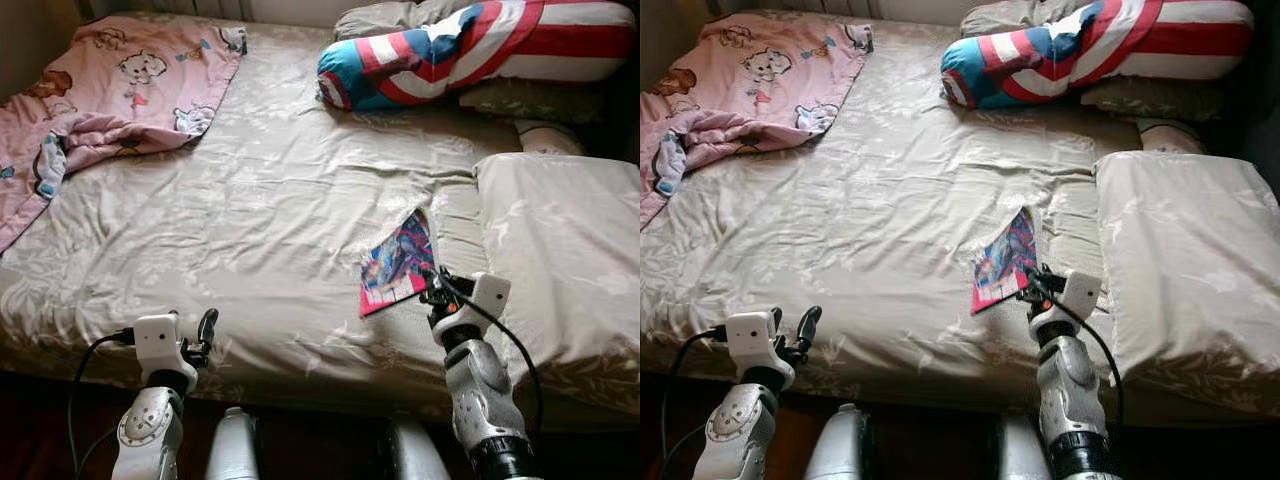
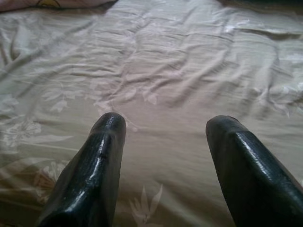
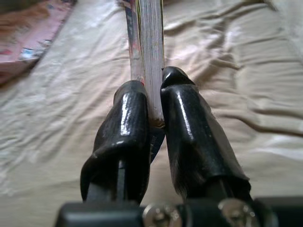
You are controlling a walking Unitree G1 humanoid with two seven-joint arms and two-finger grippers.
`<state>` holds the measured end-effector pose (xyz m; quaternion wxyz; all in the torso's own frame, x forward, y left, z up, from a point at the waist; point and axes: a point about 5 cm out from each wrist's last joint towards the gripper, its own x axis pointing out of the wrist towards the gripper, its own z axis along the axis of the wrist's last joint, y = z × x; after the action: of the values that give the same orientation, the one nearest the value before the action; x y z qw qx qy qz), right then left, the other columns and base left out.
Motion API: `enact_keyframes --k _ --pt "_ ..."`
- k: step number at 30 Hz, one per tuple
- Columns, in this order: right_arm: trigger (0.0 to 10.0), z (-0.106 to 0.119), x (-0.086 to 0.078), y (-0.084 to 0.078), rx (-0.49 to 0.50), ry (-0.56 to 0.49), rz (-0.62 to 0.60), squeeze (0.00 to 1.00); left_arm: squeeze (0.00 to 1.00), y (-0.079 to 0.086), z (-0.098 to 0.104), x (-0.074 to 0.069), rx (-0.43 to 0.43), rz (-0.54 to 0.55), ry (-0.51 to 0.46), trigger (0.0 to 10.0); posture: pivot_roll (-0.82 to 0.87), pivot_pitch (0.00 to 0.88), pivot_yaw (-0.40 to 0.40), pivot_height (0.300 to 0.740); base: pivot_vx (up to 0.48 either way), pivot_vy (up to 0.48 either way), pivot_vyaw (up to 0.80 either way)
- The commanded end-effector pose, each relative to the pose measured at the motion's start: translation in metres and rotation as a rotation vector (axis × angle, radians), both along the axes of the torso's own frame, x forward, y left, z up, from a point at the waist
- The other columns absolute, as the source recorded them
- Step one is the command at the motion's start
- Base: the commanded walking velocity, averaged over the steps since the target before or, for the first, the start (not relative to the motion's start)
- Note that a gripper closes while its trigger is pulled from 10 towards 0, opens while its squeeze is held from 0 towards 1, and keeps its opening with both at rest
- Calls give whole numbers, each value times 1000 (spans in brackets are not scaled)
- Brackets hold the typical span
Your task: Clean up the room
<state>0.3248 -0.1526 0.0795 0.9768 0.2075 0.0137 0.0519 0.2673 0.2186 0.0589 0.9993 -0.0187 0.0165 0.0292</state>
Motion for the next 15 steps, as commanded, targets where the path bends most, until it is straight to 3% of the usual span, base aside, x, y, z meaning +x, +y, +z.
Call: enact_keyframes --k 1,7,15 --pt "10000 3 4 2 69 -11 43 0 0 1 0 -3 18 -17 13 10000 100 220 -13 636 0 0 0" --pt "10000 1 10 0 290 21 87 0 0 3 2 -5 33 -27 14 10000 113 238 -2 636 0 0 0" --pt "10000 -34 3 -21 384 184 -36 0 0 7 4 -17 74 -57 32 10000 164 281 35 636 0 0 0"
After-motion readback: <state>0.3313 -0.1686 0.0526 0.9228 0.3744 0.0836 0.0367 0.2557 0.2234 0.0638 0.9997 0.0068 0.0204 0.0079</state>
